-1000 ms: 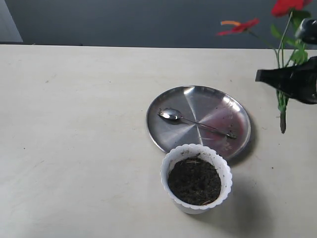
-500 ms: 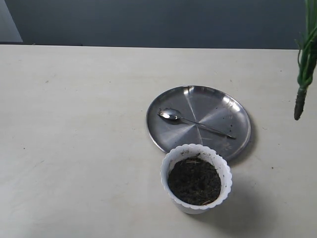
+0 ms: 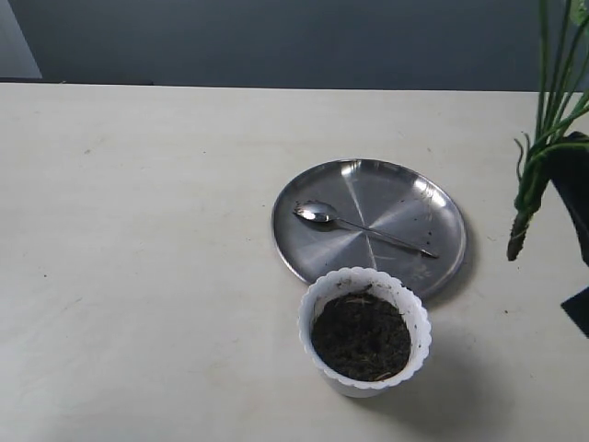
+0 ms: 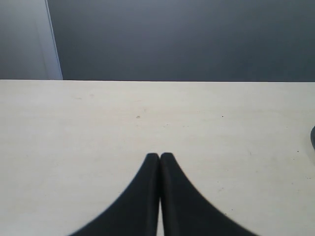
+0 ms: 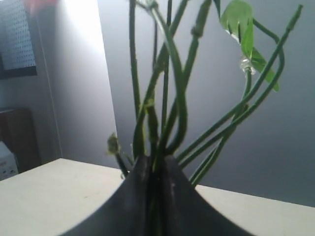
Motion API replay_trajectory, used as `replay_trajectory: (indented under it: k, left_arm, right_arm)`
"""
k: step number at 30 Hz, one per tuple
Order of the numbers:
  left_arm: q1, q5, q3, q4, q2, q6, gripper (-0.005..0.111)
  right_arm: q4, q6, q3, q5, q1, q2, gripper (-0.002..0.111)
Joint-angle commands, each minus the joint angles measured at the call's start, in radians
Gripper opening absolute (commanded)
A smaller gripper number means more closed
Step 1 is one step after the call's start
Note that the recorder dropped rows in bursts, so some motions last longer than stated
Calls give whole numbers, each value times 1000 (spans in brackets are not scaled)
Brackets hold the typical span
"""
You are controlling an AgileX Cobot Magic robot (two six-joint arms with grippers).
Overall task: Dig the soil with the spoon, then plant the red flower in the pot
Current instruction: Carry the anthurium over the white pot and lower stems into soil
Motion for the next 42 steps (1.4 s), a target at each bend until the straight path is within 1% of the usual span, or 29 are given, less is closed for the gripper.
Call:
replay_trajectory:
  k: [1, 3, 6, 7, 8, 11, 16, 24, 30, 32, 33, 38, 42]
  left_arm:
    - [-6, -1, -3, 0, -2, 0, 0]
    - [-6, -1, -3, 0, -2, 0, 0]
    - [-6, -1, -3, 0, -2, 0, 0]
    - [-6, -1, -3, 0, -2, 0, 0]
    - [-6, -1, -3, 0, -2, 0, 0]
    - [-6, -1, -3, 0, -2, 0, 0]
    - [-6, -1, -3, 0, -2, 0, 0]
    - [-6, -1, -3, 0, -2, 0, 0]
    - [-6, -1, -3, 0, -2, 0, 0]
    - [-6, -1, -3, 0, -2, 0, 0]
    - [-6, -1, -3, 0, -2, 0, 0]
    - [-6, -1, -3, 0, -2, 0, 0]
    - [-6, -1, -3, 0, -2, 0, 0]
  right_arm:
    - [0, -60, 25, -154, -6, 127, -1]
    - [-9, -60, 32, -246, -4, 202, -1]
    - [-51, -60, 31, -439, -4, 341, -1]
    - [-66, -61, 31, -485, -4, 391, -1]
    - [-79, -76, 31, -494, -4, 442, -1]
    - [-99, -105, 24, -494, -4, 572, -1]
    - [-96, -161, 23, -494, -4, 674, -1]
    - [-276, -160, -48, -494, -4, 696, -1]
    - [-374, -163, -63, -494, -4, 831, -1]
    - [-383, -163, -72, -494, 17, 847, -1]
    - [-372, -165, -81, -494, 60, 865, -1]
    - [-227, -260, -87, -494, 175, 945, -1]
    - [-184, -293, -108, -494, 206, 1002, -1]
